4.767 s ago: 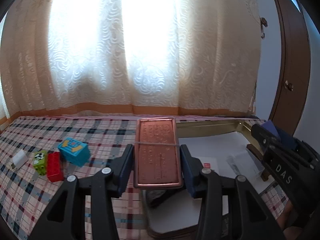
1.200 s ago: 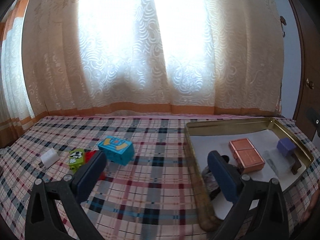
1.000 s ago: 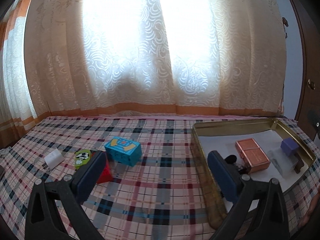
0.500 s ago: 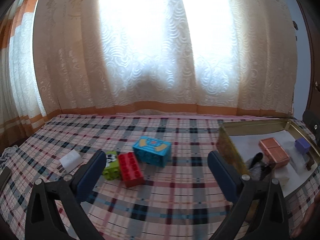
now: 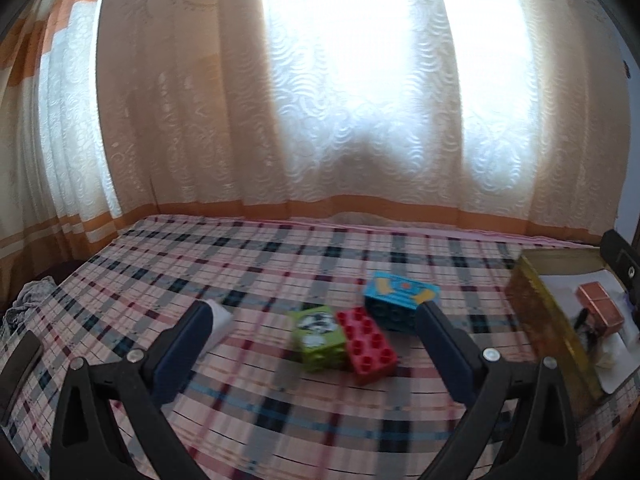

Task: Organize rigid objects
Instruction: 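Move both open grippers back toward the white charger and toy blocks, then grasp the white charger with the left gripper while the right gripper grasps the red block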

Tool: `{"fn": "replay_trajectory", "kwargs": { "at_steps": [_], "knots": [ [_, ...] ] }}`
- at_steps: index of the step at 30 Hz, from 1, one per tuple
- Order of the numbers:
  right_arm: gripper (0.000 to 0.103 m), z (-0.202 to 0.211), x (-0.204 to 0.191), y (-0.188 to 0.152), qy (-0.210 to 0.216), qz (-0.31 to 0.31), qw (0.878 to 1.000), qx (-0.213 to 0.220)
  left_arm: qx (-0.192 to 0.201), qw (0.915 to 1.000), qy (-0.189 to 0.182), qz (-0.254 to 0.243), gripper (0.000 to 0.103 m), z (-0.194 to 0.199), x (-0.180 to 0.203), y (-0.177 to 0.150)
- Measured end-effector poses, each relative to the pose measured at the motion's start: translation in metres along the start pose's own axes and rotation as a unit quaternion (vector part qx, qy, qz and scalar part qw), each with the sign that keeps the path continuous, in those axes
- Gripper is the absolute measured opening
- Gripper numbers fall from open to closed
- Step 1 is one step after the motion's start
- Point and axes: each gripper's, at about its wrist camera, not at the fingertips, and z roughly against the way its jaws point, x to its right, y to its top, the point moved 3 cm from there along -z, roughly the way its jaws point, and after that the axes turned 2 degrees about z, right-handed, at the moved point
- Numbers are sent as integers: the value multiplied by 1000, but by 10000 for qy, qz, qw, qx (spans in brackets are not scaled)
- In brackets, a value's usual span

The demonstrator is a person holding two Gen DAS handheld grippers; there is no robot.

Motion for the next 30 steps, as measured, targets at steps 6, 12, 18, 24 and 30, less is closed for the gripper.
{"fn": "replay_trajectory", "kwargs": {
  "at_steps": [6,12,18,24,30],
  "knots": [
    [79,-9,-27,-3,196,66,9997,-138,-169,9997,80,183,102,-11,-28,1],
    [79,-19,-51,-7,444,107,9984,-323,-492,9981,178,311,102,-27,-58,2],
    [79,-33,-77,-14,681,213,9956,-614,-778,9948,312,572,102,-42,-84,2],
    [79,-52,-114,-26,799,772,9864,-1209,-986,9905,448,846,102,-57,-107,3],
    [79,-77,-137,-45,1082,1068,9666,-2062,-1088,9890,430,907,102,-62,-113,2]
  ]
}}
